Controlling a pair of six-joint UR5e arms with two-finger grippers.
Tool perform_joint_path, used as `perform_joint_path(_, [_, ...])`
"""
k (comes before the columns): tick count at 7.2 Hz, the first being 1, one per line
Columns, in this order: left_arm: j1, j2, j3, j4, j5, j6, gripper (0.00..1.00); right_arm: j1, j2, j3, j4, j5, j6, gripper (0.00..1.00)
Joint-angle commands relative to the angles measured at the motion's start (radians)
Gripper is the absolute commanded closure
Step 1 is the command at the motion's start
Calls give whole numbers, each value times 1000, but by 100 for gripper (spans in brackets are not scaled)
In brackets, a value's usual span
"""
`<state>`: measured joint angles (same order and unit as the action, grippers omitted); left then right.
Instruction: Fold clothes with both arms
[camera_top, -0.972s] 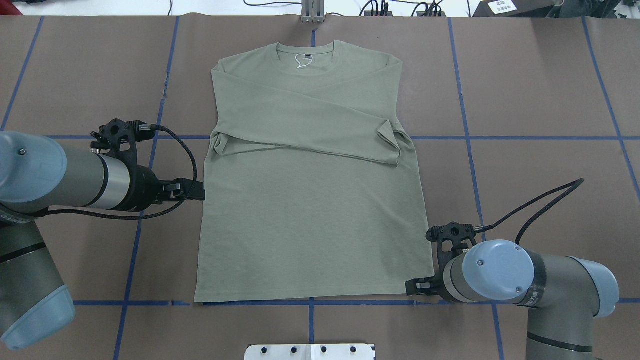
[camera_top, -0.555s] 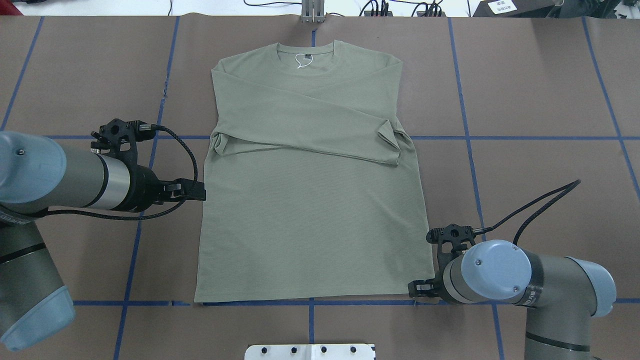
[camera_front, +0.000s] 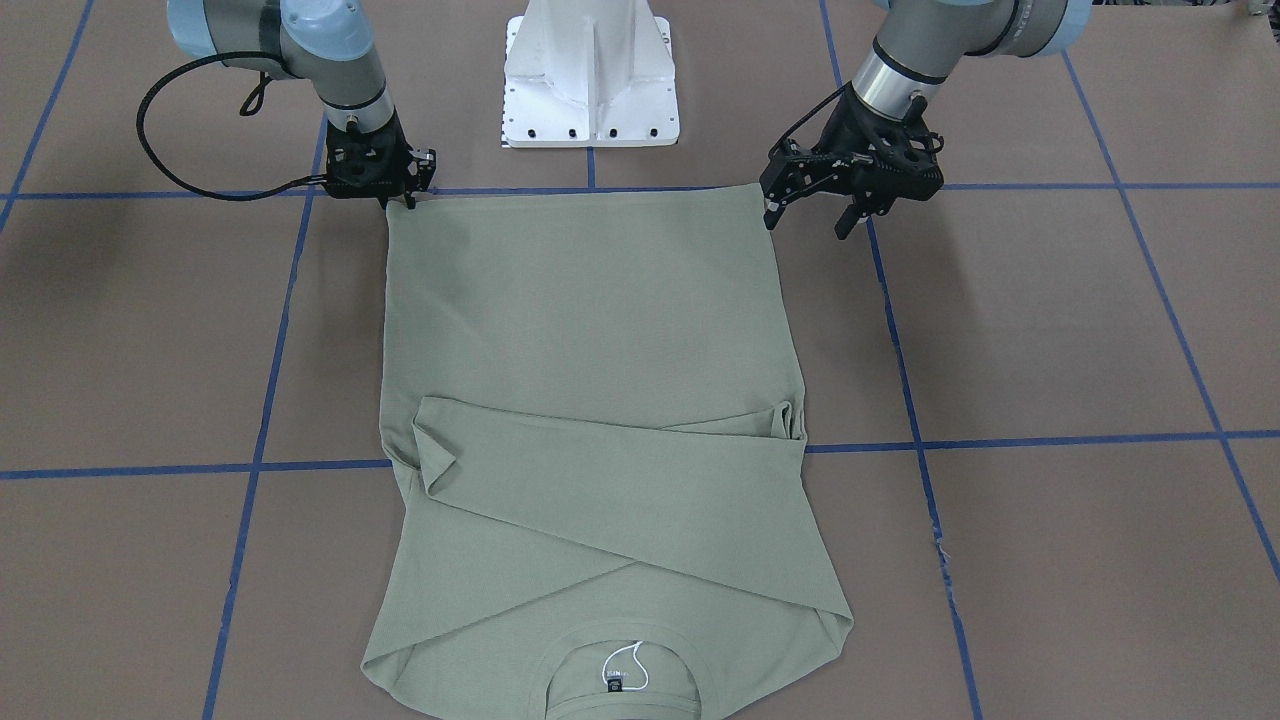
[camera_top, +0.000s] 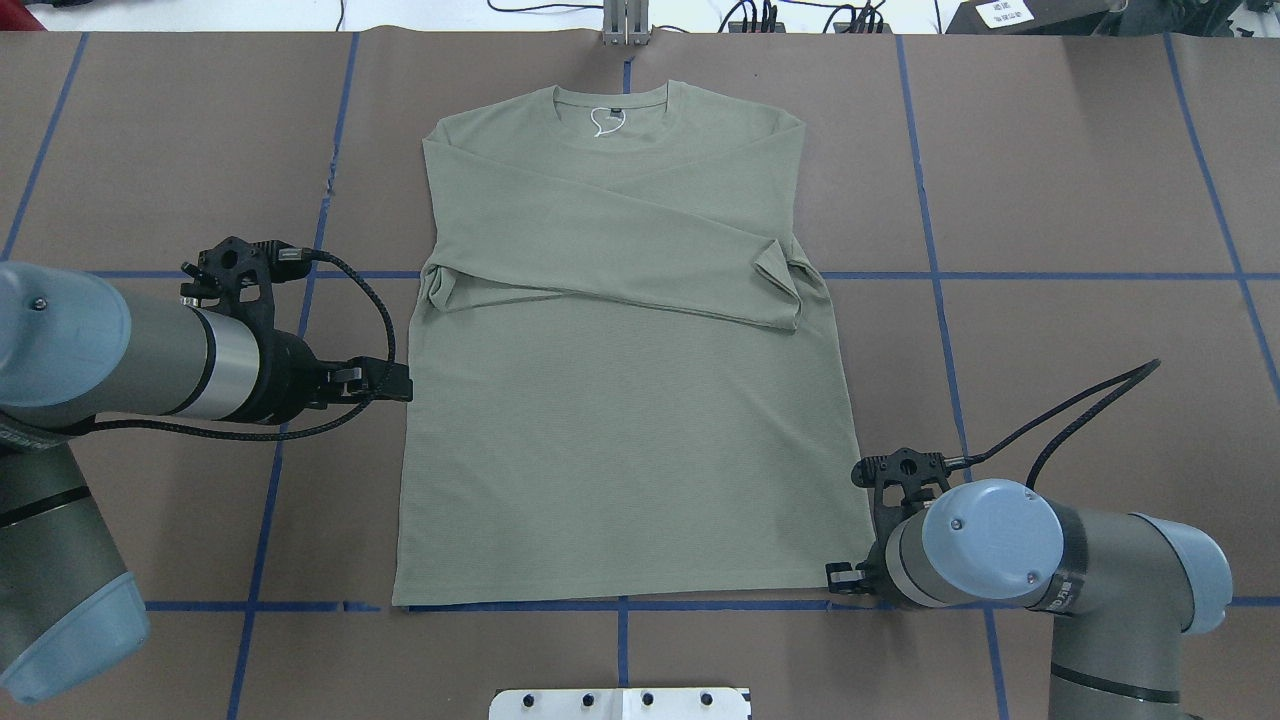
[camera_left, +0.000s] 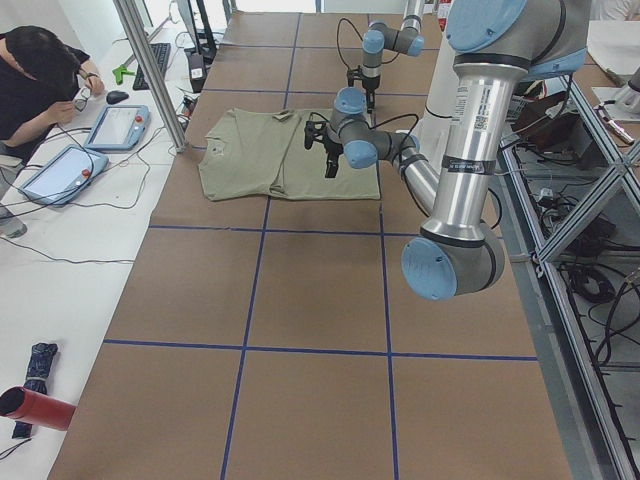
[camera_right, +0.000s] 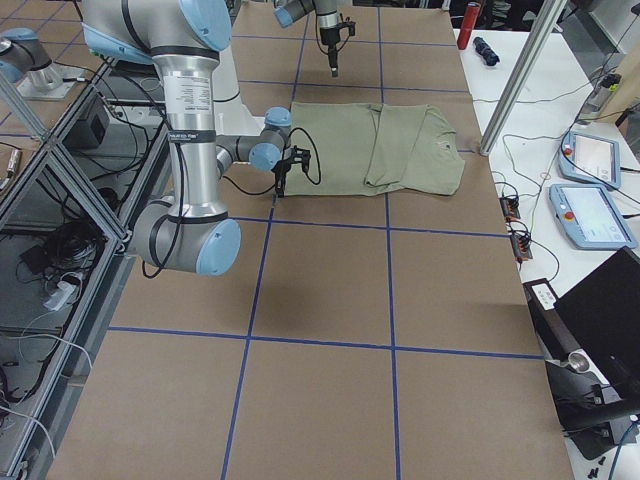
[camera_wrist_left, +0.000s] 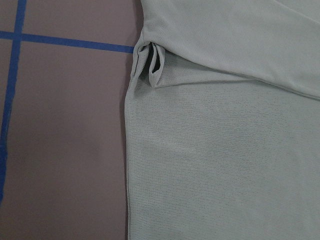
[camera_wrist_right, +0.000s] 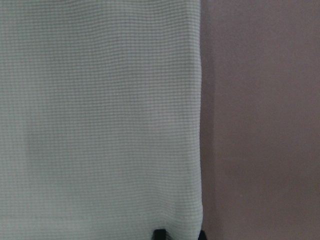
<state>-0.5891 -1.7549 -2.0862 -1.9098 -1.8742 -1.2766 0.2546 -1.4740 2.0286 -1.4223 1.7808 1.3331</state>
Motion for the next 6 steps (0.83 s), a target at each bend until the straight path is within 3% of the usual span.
perform_joint_path(1, [2,0,0,0,1,-1,0,2,0,5,2,0,1,100])
perform_joint_path(5, [14,-5,12,3,9,-12,0,5,1,65,2,2,5,100])
perform_joint_path(6, [88,12,26,2,24,-89,0,3,6,70,0,9,5,100])
